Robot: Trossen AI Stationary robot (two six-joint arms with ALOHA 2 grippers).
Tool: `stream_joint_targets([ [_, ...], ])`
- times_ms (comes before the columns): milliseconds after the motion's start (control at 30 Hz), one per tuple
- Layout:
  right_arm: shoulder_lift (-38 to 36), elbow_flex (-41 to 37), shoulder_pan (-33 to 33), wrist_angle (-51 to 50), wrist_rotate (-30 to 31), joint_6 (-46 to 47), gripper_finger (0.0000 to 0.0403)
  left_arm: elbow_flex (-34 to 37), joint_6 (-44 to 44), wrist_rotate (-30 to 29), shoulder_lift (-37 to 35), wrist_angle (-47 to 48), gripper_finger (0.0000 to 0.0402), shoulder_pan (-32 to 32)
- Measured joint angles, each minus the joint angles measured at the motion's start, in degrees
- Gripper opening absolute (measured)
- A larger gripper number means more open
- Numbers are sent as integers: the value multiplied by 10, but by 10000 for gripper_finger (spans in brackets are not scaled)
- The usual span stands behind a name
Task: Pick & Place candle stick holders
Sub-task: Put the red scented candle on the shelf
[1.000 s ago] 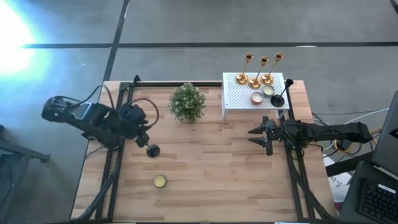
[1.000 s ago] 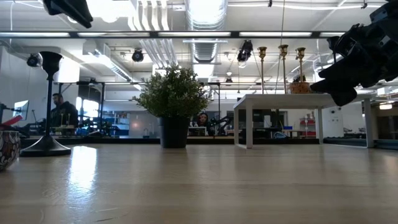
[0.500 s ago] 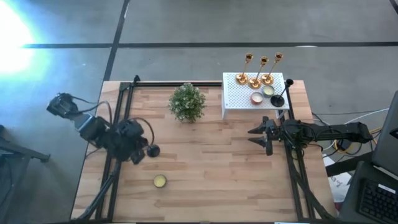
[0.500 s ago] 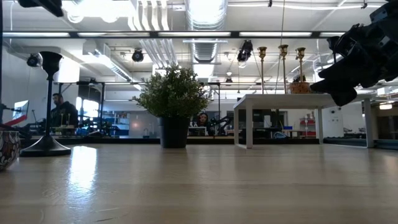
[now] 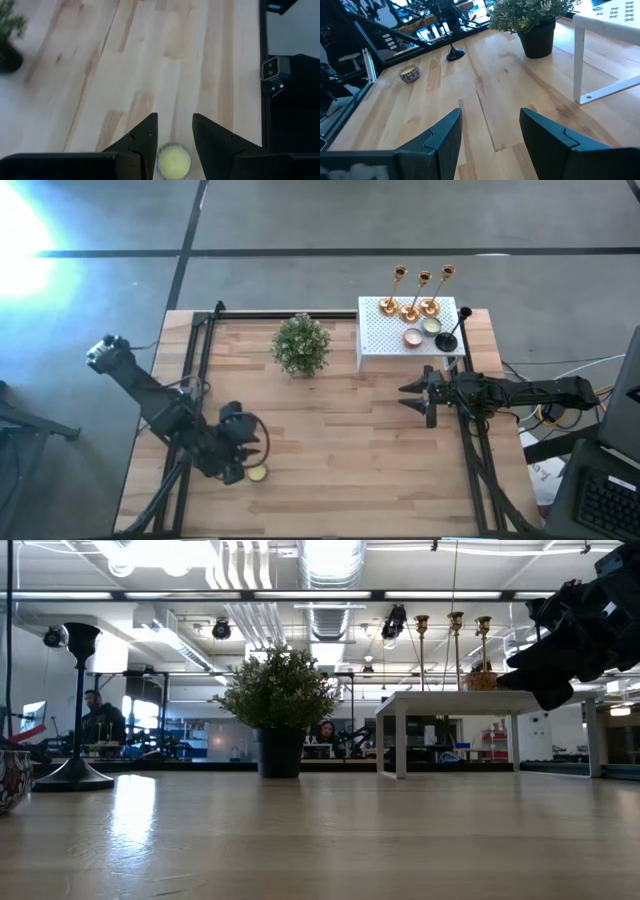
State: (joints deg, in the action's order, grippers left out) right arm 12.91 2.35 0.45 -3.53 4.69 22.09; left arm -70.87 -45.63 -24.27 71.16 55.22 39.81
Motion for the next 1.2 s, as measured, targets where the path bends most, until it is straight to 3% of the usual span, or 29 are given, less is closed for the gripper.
stream_joint_targets([
  [100,0,0,0,0,0,0,192,0,5,-1,18,-34,126,-9],
  [233,0,0,0,0,0,0,192,0,-86,53,35,-24,146,-37],
  [433,0,0,0,0,0,0,192,0,-145,127,64,-22,233,-57],
  [633,0,0,0,0,-1,0,192,0,-142,176,99,-21,306,-60],
  [1033,0,0,0,0,-2,-1,192,0,-105,179,173,-7,319,-60],
  [1200,0,0,0,0,-2,-2,192,0,-106,215,204,3,319,-60],
])
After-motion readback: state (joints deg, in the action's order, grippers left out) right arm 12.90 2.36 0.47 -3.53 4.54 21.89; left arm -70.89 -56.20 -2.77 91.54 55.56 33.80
